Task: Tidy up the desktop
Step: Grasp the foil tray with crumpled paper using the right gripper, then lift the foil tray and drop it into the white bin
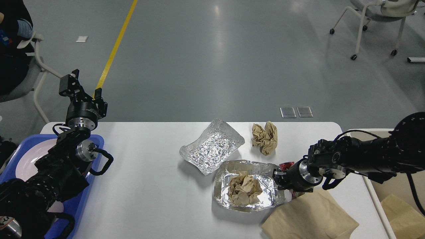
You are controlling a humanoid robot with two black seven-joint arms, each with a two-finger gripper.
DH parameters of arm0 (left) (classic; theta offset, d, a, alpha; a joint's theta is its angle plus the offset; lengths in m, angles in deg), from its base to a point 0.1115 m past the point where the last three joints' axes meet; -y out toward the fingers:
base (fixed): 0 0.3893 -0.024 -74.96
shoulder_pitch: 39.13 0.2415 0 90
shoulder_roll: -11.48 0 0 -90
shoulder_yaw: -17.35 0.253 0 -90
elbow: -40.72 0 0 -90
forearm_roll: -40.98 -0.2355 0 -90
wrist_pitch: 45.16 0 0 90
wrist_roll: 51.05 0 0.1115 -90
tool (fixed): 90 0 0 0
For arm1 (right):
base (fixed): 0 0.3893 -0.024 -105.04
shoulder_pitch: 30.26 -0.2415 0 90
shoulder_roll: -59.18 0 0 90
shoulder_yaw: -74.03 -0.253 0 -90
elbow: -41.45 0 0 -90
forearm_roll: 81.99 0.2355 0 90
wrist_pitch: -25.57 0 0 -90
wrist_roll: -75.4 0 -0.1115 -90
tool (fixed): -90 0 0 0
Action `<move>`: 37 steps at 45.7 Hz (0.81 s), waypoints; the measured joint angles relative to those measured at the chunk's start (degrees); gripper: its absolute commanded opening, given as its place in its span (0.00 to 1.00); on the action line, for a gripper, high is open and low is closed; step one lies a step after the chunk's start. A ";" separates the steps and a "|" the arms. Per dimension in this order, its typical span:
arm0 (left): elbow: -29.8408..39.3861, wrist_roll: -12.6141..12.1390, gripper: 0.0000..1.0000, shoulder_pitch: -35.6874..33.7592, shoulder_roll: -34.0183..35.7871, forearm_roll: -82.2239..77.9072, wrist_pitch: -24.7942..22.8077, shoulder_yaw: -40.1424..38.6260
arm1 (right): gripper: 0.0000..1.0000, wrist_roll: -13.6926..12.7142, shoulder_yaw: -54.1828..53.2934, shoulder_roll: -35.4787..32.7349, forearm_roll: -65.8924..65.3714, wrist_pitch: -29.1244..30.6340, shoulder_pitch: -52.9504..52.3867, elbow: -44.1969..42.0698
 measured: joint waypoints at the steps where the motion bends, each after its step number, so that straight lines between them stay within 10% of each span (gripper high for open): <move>1: 0.00 0.00 0.96 0.00 0.00 0.00 0.00 0.00 | 0.00 0.01 -0.11 -0.36 0.00 0.02 -0.17 0.25; 23: 0.00 0.00 0.96 0.00 0.00 0.00 0.01 0.00 | 0.00 0.59 -3.13 -13.13 -0.21 2.40 -8.04 8.11; 37: 0.00 0.00 0.96 -0.01 0.00 0.00 0.01 0.00 | 0.00 0.66 -8.85 -26.05 -0.09 17.75 -20.05 10.05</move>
